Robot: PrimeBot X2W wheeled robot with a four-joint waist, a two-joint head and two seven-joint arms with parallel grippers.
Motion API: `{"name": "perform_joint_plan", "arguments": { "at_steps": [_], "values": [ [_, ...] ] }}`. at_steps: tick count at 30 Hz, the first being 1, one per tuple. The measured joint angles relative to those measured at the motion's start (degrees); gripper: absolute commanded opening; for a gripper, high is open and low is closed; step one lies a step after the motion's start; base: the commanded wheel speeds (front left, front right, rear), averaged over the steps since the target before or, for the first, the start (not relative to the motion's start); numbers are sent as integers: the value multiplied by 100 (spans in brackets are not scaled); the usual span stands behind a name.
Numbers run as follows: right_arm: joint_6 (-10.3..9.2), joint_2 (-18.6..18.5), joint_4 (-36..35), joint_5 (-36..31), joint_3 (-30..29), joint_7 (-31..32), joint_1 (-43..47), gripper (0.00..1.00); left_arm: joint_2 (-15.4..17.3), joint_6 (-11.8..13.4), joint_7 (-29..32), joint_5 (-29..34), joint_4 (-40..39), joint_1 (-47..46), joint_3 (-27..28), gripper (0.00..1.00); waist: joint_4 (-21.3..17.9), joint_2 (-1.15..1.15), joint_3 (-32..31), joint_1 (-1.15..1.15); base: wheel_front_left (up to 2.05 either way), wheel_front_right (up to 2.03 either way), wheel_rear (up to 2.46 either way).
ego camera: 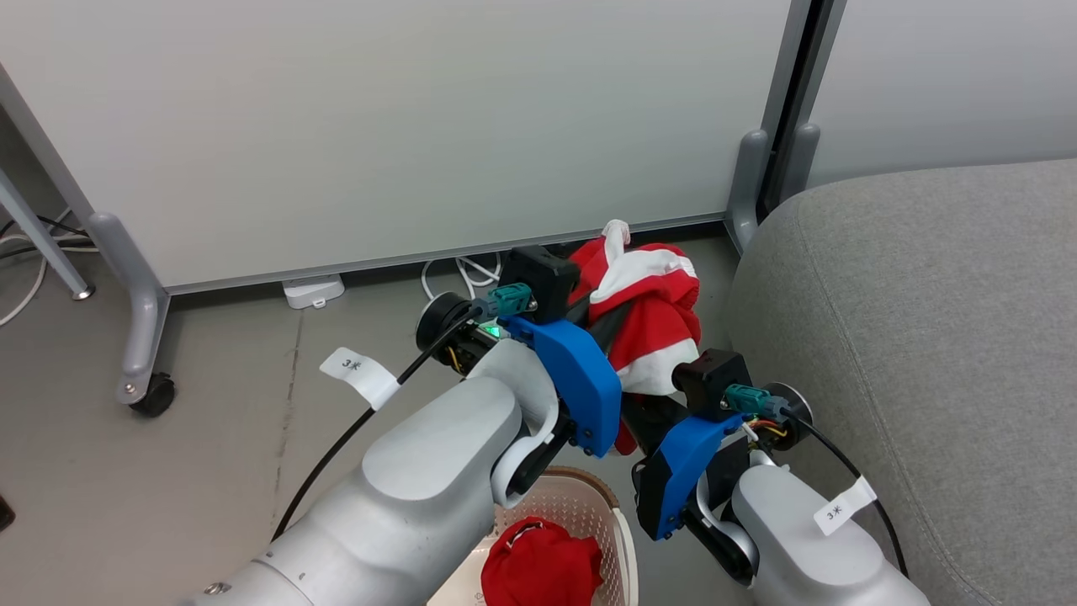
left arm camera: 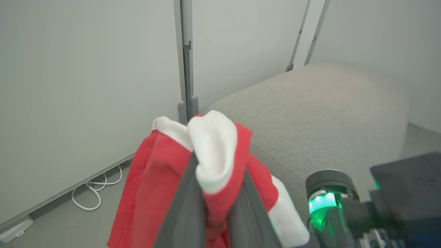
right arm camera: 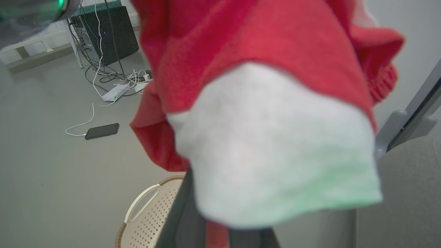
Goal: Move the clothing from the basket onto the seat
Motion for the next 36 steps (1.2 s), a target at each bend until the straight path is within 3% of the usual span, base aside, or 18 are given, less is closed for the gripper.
{"name": "perform_joint_plan", "arguments": {
  "at_steps": [1, 15, 21, 25, 36],
  "values": [
    [0, 0, 13, 7, 8, -7, -15, 0, 0, 3, -22, -19, 2, -8, -9, 100, -4, 0, -4, 0, 0, 0, 0],
    [0, 0, 160, 47, 30, -103, -39, 0, 3, 79, -606, -60, 100, -19, -85, 100, -24, 0, -78, 0, 0, 0, 0],
    [0, -1, 145, -56, -108, -177, -38, 0, 234, 112, -910, 36, -2, 313, 164, 100, -7, 0, -66, 0, 0, 0, 0],
    [0, 0, 73, -170, -205, -216, -18, 0, 525, 163, -951, 275, -369, 713, 531, 100, -15, 0, -39, 0, 0, 0, 0],
    [0, -1, -441, -514, -541, -198, 175, 0, 1256, 381, -955, 1682, -1826, 2742, 2447, 100, -195, 0, 115, 0, 0, 0, 0]
  ]
}}
